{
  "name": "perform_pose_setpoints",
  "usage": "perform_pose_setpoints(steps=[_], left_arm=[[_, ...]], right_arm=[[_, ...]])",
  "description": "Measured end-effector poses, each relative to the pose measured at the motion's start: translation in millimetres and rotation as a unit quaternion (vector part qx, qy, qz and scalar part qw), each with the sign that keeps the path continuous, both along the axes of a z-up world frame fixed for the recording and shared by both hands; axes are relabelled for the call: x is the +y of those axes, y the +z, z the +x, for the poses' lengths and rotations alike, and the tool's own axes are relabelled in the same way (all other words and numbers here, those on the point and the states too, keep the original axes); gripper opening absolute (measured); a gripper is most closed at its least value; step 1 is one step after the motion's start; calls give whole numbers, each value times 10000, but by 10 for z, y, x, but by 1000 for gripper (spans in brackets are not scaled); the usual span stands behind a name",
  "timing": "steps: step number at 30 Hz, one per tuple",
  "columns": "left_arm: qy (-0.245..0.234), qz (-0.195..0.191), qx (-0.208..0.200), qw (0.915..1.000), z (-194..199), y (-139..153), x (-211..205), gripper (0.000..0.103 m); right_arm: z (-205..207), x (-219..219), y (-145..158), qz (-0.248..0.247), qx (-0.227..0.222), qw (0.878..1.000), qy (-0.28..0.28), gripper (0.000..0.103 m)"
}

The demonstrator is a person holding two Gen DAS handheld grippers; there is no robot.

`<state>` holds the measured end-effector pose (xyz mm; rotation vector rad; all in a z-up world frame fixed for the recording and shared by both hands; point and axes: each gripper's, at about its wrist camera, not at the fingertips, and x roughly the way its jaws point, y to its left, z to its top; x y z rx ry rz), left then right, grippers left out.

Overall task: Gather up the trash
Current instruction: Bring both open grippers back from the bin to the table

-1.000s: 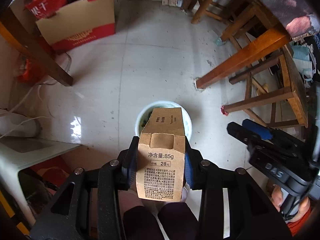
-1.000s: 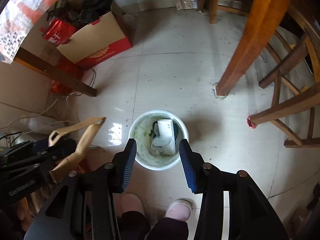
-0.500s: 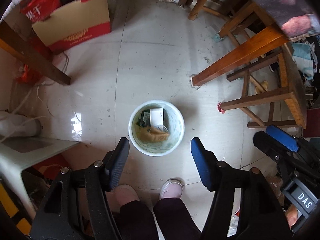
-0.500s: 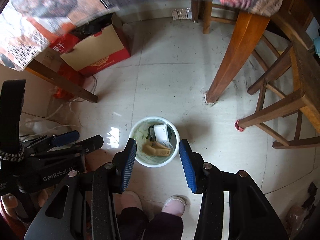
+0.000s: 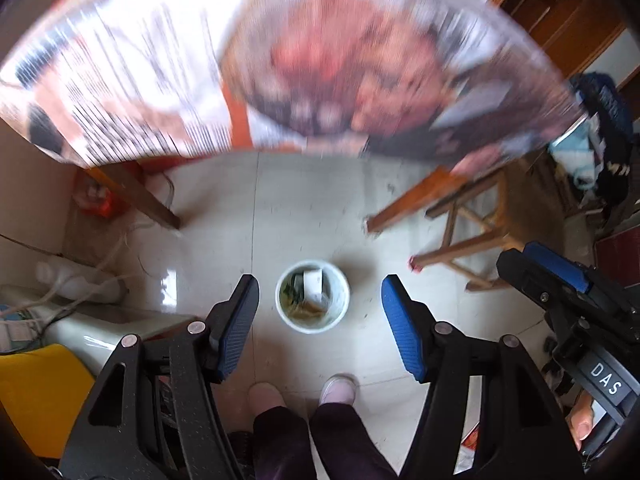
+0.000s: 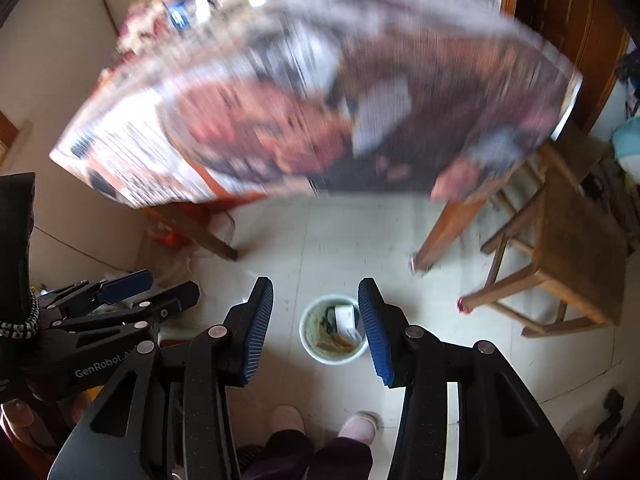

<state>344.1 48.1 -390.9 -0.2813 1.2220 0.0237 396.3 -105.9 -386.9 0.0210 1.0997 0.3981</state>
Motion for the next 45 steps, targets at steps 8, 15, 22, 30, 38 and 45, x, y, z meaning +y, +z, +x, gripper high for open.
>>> perform_pose_setpoints(steps=[8,15,22,30,38,45], left_arm=[[7,236,-1012,9946,-297,1451,163,63],[-34,344,-1847,9822,-662,2476,352,63],[-171,480,-2689,9618,-1053,3219,554,66],[-54,669,-3253,9432,-1317,3616,759,98],[29,707,-3313,9409,-1205,3686,857,101],[107,785,-3287,9411,-788,3643,795,101]], right_arm=[[-365,58,1202,94,-834,9964,-71,41],[-767,64,2034,190,-1578,9870,-249,41],[-1130,162,2661,326,-2248,9723,-556,41],[-1395,287,3139,151,-3169,9447,-827,91],[-1281,354,3205,65,-3509,9318,-926,103],[-887,267,3129,-24,-3499,9330,-837,103]])
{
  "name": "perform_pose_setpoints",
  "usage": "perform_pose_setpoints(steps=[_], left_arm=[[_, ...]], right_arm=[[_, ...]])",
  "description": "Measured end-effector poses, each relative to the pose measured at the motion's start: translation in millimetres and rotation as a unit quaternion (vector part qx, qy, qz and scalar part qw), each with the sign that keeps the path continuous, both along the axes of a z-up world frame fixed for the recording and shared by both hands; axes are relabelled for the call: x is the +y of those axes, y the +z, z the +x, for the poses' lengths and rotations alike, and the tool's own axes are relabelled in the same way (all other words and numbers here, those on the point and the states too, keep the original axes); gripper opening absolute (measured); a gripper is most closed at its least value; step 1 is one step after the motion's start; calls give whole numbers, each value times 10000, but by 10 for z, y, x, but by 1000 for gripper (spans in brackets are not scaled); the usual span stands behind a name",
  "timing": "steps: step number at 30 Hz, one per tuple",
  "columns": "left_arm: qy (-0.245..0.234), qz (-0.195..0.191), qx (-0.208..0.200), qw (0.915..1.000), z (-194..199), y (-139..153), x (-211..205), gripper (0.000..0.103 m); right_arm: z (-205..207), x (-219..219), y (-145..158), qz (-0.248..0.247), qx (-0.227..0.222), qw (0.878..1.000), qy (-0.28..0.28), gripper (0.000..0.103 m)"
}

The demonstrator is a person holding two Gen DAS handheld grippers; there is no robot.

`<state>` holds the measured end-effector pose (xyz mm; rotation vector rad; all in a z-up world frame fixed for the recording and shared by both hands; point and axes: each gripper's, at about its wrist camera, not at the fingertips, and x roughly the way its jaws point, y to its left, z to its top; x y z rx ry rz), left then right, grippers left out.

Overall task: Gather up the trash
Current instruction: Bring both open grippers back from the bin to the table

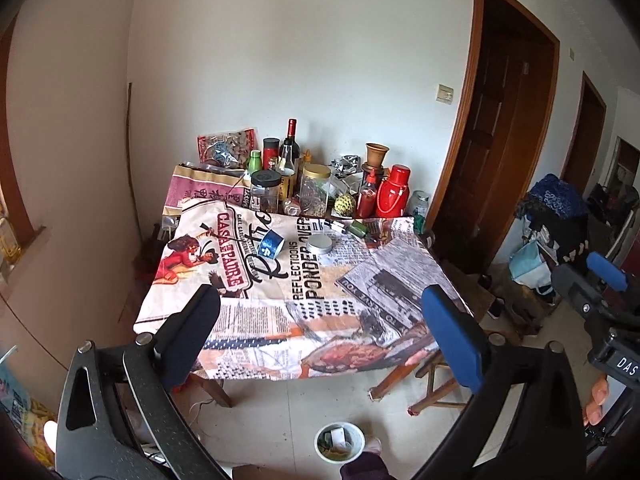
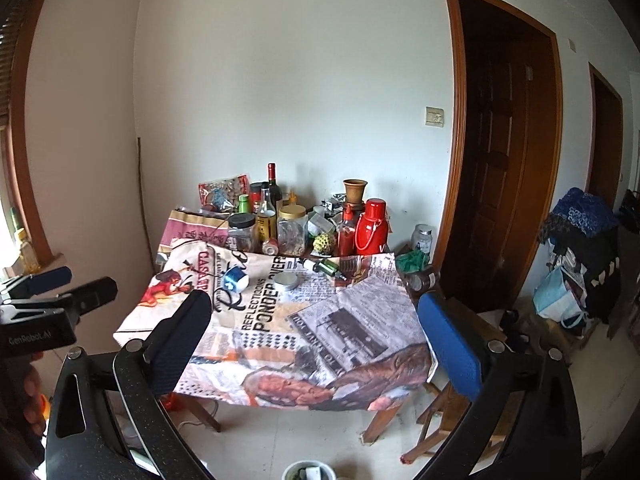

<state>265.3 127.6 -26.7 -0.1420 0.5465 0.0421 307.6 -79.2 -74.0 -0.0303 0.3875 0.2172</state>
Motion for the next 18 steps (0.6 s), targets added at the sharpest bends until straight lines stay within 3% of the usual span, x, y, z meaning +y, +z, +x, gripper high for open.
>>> perform_pose_setpoints(steps=[9,18], left_arm=[[278,299,35,9992,951,35,-275,101],[740,202,135,9970,1795,15,-485,101]], right_arm=[[803,-225,117,-292,-46,9989,360,103],[1651,-324,24,-643,446,9915,1042,103]])
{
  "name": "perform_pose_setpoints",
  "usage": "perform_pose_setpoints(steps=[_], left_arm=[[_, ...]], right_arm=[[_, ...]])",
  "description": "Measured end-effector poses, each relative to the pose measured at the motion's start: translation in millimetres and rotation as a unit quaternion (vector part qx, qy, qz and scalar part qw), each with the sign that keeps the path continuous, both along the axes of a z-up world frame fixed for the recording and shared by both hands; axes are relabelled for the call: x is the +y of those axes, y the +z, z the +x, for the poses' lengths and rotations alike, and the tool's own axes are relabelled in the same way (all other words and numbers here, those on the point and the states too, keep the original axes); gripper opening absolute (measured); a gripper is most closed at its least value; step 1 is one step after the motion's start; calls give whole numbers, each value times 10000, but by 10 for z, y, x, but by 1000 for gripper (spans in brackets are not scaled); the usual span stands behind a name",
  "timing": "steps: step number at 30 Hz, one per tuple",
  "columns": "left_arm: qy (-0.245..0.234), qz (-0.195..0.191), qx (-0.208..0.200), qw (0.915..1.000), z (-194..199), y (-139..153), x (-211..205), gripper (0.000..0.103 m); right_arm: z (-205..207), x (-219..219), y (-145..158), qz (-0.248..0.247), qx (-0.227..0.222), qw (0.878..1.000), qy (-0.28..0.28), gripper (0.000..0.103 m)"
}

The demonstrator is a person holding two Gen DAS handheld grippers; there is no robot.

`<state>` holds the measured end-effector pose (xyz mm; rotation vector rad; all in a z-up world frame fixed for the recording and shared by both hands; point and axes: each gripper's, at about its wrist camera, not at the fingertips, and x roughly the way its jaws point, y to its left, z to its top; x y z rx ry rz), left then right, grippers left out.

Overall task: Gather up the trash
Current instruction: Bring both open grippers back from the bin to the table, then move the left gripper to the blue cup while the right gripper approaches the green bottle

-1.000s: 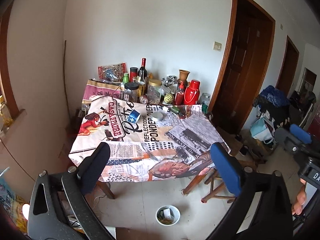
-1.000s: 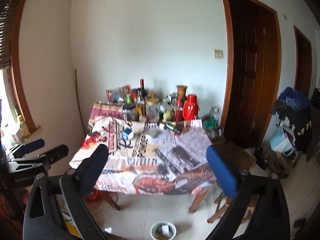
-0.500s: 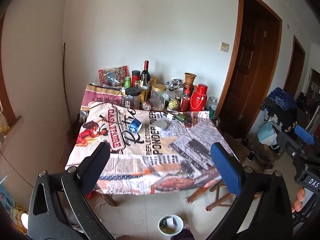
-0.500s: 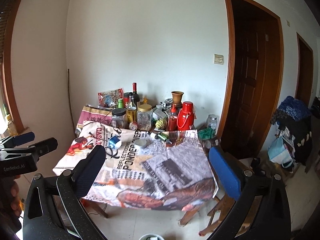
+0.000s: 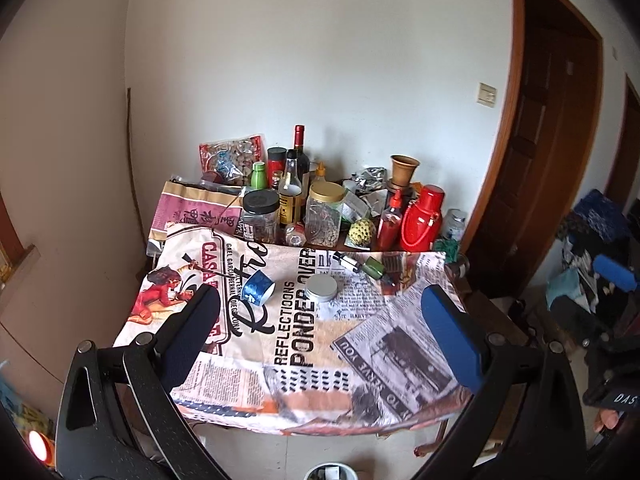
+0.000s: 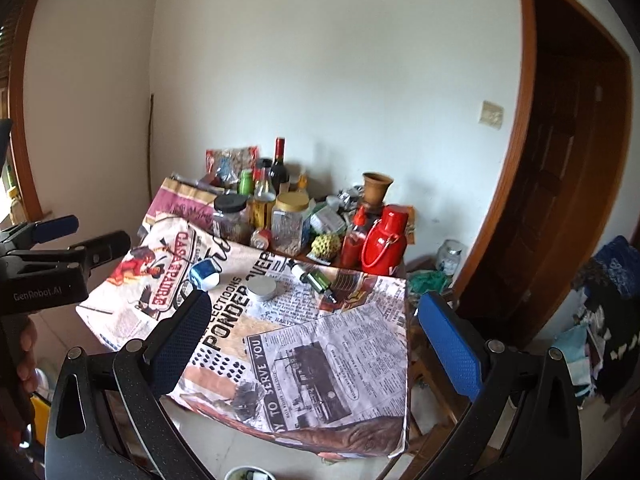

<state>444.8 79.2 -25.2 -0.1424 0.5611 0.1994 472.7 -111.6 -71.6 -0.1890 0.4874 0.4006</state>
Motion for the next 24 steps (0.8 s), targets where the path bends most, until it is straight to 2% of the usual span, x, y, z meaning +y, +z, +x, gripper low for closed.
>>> perform_pose_setpoints(steps=[3,6,12,16,21,24], left_arm=[[169,43,148,9997,181,-83,3,101],[301,71,396,9987,341,-209,87,101],[489,-111,781,9957,702,-507,475,101],[424,-196,1082,9930,1058,-738,802,101],[452,-332,1713,9836,1587,-1196,1217,101],[561,-614,2008,9761,1826,-1515,1441,101]], right_arm=[[234,-21,-47,211,196,9993,225,103],[467,-21,-100,345,479,9981,194,103],[1024,55,-344,274,1093,9934,-196,103],[1401,114,-588,259,1334,9877,-767,103],[1863,309,-938,-179,1586,9804,-1158,103],[2149,462,-1191,-510,1737,9777,-1065,101]])
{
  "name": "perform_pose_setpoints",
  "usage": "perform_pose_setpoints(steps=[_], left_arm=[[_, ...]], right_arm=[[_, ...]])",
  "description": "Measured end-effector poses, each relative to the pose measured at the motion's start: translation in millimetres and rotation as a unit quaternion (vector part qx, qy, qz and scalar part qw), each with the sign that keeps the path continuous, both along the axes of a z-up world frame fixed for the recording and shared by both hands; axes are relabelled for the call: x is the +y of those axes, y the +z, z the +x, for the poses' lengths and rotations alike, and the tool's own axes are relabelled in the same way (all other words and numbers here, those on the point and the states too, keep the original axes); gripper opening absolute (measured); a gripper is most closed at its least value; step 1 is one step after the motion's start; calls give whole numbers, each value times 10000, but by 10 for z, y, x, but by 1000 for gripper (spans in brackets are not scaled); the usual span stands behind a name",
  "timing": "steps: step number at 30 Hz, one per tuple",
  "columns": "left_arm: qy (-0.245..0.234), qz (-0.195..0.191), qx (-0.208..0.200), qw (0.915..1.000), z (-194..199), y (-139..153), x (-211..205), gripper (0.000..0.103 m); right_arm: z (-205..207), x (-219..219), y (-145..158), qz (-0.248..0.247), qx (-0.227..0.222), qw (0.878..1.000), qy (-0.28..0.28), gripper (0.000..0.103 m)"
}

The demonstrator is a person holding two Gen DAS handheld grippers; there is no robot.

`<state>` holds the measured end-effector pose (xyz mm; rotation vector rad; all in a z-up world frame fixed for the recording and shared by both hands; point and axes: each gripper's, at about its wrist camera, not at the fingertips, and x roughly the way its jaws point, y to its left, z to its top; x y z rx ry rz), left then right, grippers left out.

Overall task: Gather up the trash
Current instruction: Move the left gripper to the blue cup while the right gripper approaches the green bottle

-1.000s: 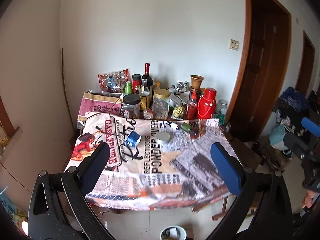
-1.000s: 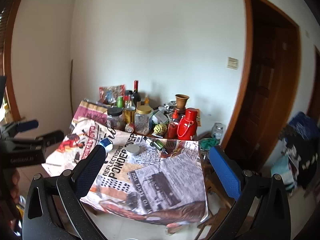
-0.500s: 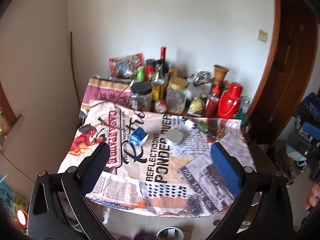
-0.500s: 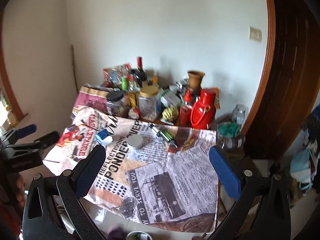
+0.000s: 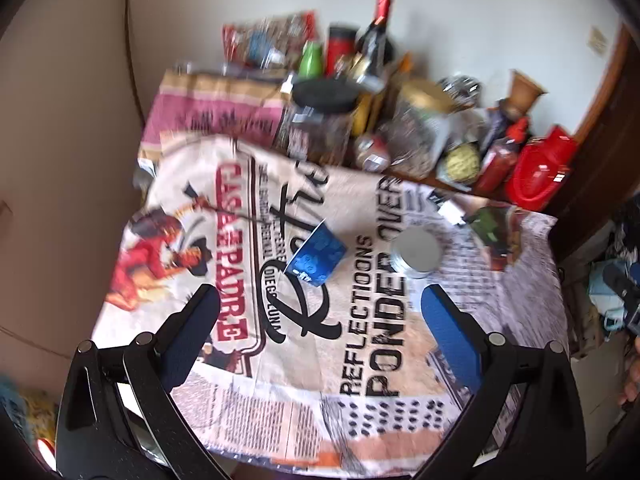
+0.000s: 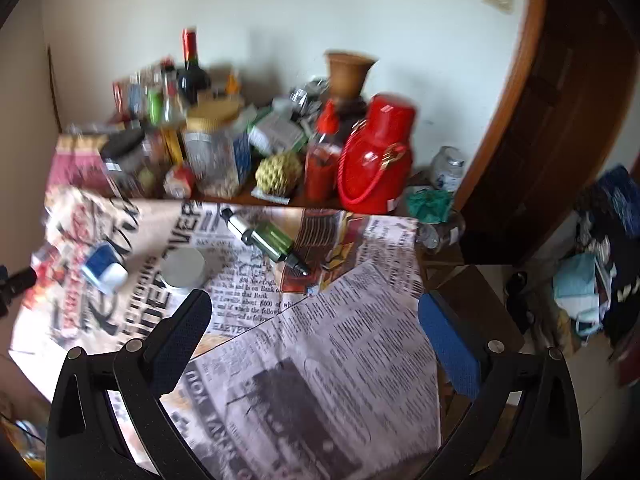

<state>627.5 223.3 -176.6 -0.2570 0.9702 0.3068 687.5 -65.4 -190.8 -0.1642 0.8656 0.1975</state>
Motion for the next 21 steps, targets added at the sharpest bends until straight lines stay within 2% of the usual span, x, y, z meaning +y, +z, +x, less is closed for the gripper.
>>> perform_pose_setpoints(steps=[3,8,12,17,18,21], left_arm=[[151,-325,236,9991,178,-287,168,101],[359,-569,536,9963,439,-686,314,101],[523,-769,722,9930,641,-958,409,101],[717,-1329,701,9860,793,-1116,524,101],[739,-1403,698,9849,816,-1131,539,101],[844,-1568,742,9812,908,-1205,596,101]], right_arm=[[286,180,-264,-229,203,9993,201,99],[711,441,-607,-411,479,9961,623,89],[1035,588,-842,-284,837,9921,889,73],[1352,751,-1102,-600,1101,9855,1142,70],[1384,777,-1139,-656,1146,9843,1171,65],[1489,825,-1252,-735,1353,9800,1262,59]])
